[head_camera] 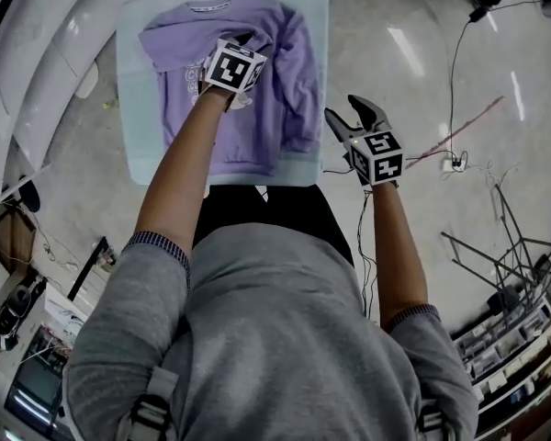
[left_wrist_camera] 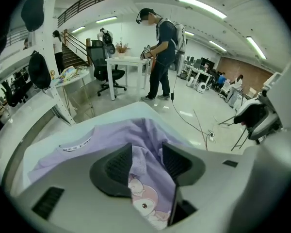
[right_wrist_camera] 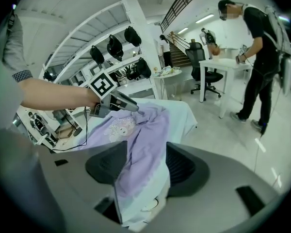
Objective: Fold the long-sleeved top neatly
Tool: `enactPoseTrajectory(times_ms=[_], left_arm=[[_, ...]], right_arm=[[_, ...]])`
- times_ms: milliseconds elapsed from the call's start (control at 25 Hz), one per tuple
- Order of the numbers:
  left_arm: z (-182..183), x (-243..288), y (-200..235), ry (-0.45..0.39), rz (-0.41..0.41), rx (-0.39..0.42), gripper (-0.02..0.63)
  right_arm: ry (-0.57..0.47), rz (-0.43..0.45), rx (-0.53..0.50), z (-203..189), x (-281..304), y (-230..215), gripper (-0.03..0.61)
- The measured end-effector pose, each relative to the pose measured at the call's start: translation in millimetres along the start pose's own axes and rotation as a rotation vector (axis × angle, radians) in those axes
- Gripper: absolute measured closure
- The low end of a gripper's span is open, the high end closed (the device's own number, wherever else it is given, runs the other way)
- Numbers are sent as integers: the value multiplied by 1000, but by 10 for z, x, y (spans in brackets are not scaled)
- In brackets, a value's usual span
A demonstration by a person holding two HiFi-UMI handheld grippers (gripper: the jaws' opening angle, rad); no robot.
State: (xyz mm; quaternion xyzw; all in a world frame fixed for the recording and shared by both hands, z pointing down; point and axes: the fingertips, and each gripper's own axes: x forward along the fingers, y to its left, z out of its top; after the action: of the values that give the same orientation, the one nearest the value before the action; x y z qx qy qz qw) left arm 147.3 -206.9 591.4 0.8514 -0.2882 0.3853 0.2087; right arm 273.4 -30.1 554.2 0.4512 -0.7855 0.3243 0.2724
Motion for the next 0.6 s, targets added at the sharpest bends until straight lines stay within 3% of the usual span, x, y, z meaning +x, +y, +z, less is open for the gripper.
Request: enactPoseTrajectory(times_ms=[280, 600], left_arm=[[-119, -641, -246, -89, -69, -38, 394], [-347, -994, -740, -136, -212, 26, 394]], right_arm=[[16, -37, 59, -235, 17, 177, 311], [39, -164, 259, -755, 7, 418, 318]])
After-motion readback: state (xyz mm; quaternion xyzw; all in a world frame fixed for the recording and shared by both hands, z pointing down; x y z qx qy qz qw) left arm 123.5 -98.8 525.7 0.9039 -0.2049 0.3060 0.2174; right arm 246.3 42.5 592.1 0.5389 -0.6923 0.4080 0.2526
